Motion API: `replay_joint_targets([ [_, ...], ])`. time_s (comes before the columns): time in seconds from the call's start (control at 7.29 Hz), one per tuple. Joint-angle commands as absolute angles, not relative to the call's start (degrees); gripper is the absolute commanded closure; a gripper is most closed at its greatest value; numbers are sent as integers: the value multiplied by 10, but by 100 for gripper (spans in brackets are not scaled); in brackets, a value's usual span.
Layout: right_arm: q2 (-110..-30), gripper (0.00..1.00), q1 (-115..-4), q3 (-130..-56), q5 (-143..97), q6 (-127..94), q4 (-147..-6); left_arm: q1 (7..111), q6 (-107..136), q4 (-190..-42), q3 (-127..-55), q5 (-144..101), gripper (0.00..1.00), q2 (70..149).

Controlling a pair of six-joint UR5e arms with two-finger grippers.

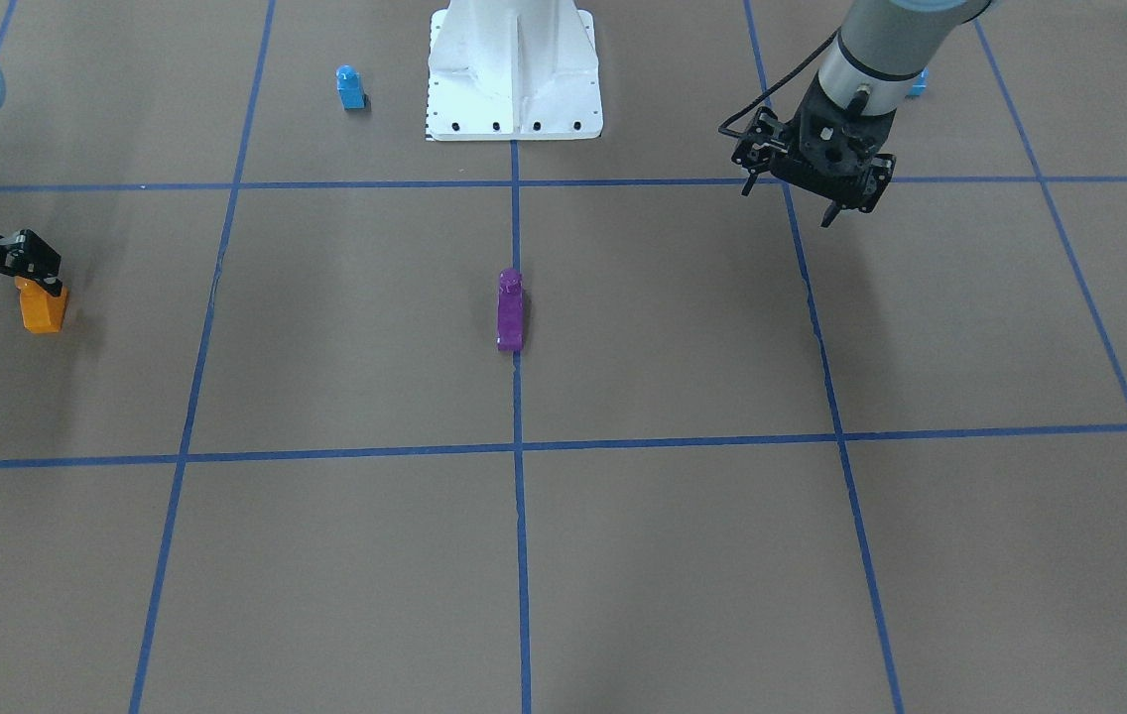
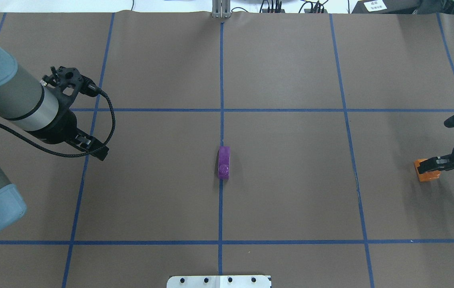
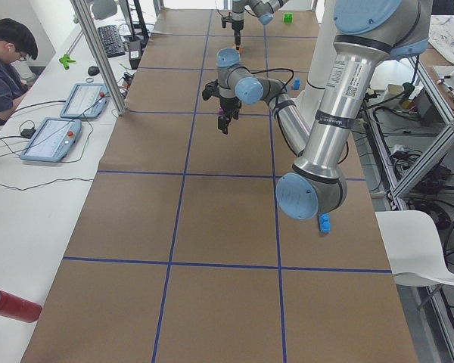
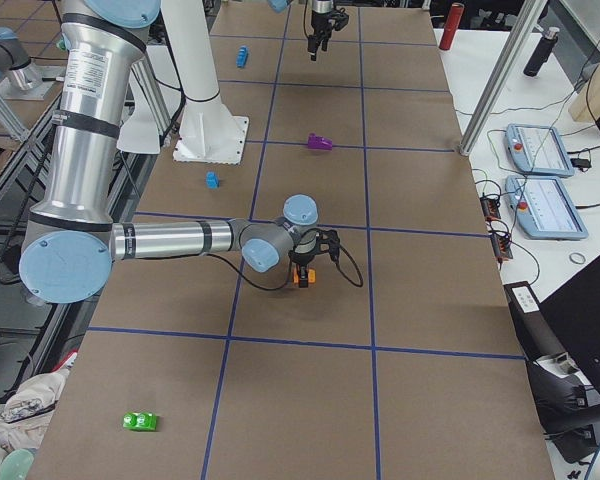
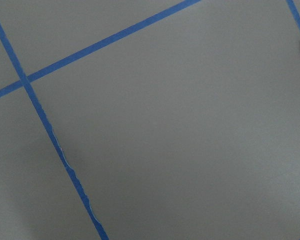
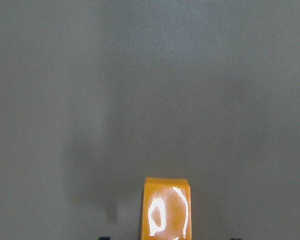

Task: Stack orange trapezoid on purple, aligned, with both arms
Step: 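Grasp the orange trapezoid block with the right gripper while the left arm withdraws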

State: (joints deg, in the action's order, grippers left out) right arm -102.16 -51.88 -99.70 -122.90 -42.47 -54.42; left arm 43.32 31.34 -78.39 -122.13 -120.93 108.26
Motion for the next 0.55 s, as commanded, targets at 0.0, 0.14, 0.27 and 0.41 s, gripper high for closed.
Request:
replay_joint_targets([
  [0.0, -1020, 79, -517, -998, -1229, -425, -545, 432, 315, -784, -1219, -1209, 0, 1083],
  [0.14, -1009, 100, -517, -998, -1228, -424, -545, 432, 315, -784, -1219, -1209, 0, 1083],
  [0.27, -1008, 100, -517, -999, -1228, -423, -546, 432, 315, -784, -1219, -1209, 0, 1083],
  [0.41, -1005, 100, -517, -1006, -1230, -423, -548, 432, 315, -784, -1218, -1209, 0, 1082],
])
